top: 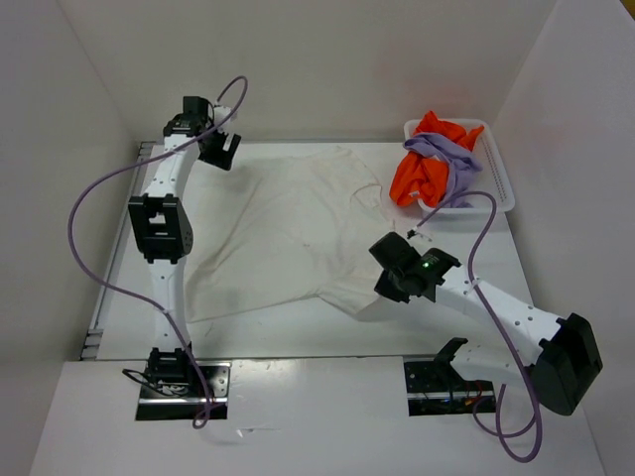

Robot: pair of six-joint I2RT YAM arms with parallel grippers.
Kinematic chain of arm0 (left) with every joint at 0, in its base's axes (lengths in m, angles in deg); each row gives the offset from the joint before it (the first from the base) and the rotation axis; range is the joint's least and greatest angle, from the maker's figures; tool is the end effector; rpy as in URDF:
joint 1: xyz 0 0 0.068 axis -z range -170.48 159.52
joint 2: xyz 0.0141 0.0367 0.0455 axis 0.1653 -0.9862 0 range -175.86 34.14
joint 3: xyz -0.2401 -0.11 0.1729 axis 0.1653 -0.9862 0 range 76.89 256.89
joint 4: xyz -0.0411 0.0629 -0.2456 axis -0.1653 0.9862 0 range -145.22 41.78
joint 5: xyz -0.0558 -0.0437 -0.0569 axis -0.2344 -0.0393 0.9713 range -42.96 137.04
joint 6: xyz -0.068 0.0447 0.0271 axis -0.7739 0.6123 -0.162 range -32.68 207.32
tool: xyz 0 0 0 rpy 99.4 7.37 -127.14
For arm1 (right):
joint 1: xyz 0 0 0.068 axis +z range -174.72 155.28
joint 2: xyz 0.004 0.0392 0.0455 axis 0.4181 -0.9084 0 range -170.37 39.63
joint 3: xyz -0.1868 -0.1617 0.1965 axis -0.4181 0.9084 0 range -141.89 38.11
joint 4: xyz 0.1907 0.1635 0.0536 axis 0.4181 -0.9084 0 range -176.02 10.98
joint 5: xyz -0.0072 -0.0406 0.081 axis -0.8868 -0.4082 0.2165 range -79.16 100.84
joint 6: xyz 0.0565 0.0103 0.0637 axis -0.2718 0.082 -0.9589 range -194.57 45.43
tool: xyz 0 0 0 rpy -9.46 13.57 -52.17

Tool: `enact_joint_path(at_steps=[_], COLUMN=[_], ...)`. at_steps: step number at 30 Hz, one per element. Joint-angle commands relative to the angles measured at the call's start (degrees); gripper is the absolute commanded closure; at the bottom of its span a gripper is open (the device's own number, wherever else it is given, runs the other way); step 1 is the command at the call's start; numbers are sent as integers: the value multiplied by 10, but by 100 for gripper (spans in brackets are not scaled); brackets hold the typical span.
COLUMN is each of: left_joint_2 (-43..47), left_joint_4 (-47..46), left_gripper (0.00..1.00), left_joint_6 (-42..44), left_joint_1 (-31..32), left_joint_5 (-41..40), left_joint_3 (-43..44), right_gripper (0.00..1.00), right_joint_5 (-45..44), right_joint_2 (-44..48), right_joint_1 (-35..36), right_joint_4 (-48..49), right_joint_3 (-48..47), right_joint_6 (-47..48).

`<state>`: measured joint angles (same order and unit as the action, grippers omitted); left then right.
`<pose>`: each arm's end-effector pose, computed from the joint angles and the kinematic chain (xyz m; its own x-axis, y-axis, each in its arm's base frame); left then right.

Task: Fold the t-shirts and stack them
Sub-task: Flatten out the tshirt

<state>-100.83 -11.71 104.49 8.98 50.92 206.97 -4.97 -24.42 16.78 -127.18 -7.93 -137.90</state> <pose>0.5812 0.0003 0.2590 -0.7038 0.2880 -0.6494 0.2549 0.9556 0.1476 0.1569 0.1113 0.2391 -0.8035 0.4372 -0.4041 0.3632 0.8978 0.2491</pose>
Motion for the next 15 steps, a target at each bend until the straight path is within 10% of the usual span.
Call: enact_joint_path(at_steps=[1,4,15], left_joint_2=[-69,-152,-201], left_joint_4=[32,69,101], left_gripper=[6,6,20], left_joint_6=[-44,-80,-51], left_joint_1=[5,-24,-47], left_joint_5=[-24,-24,-4], left_joint_3=[124,262,245], right_gripper=[100,100,100], right_joint_5=[-38,-55,-77], right_joint_2=[2,-4,-72], right_joint_1=[6,6,6], right_joint_4=[-75,-87,-109], right_joint_3=[-12,-19,-58], right_joint_6=[-64,-84,-72])
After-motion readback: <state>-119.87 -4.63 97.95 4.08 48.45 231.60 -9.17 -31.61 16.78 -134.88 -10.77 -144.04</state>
